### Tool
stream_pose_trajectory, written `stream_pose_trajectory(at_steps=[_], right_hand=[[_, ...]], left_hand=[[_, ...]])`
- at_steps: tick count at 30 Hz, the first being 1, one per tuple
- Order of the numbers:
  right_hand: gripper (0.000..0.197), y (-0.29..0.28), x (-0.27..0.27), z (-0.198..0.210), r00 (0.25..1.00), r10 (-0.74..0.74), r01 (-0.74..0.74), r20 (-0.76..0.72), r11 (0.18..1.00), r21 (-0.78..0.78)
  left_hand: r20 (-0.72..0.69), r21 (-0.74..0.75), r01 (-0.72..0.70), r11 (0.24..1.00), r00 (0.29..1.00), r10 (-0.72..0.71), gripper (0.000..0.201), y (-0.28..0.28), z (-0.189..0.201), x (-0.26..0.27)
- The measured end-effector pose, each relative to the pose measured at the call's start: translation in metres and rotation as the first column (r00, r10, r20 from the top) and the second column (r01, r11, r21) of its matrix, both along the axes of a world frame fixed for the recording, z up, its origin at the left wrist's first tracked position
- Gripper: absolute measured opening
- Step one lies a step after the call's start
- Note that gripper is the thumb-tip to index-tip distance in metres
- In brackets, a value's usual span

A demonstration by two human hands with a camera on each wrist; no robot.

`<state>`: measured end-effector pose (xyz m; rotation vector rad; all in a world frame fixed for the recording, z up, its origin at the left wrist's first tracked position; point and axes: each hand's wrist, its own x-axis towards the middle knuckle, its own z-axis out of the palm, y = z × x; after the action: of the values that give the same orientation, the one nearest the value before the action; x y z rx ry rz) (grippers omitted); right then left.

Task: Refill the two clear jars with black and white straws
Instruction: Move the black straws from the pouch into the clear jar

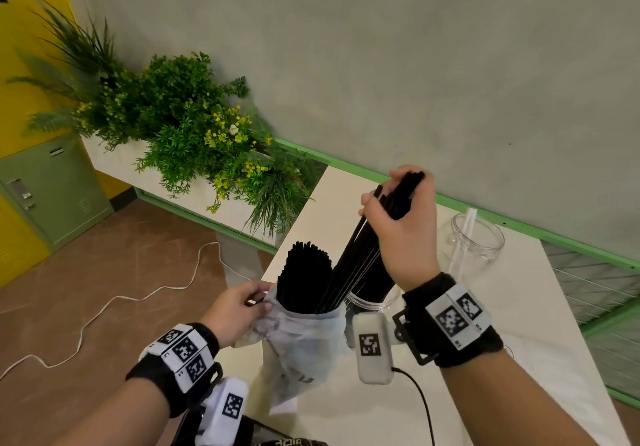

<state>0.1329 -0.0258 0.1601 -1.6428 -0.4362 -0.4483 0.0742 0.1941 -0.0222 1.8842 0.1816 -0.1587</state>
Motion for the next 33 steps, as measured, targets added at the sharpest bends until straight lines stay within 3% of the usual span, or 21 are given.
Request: stream_pose_trajectory(at_steps=[6, 20, 33], right_hand=[[0.035, -0.023, 0.014, 0.031, 0.998, -0.02, 0.013, 0.059, 0.992, 0.128], [0.033, -0.067, 0.038, 0.026, 0.98, -0.195, 0.176, 0.044, 0.946, 0.271], [0.03, -0.037, 0.032, -0.073, 0.962, -0.27, 0.272, -0.039, 0.959, 0.077]], left_hand=[[0.025, -0.019, 0.026, 0.999, 0.999, -0.025, 0.034, 0.0, 0.002, 0.002], [-0.011, -0.123, 0.004, 0.992, 1.0, -0.005, 0.035, 0.005, -0.011, 0.005], [-0.02, -0.124, -0.004, 0.992, 1.0, 0.001, 0.032, 0.003, -0.008, 0.001]])
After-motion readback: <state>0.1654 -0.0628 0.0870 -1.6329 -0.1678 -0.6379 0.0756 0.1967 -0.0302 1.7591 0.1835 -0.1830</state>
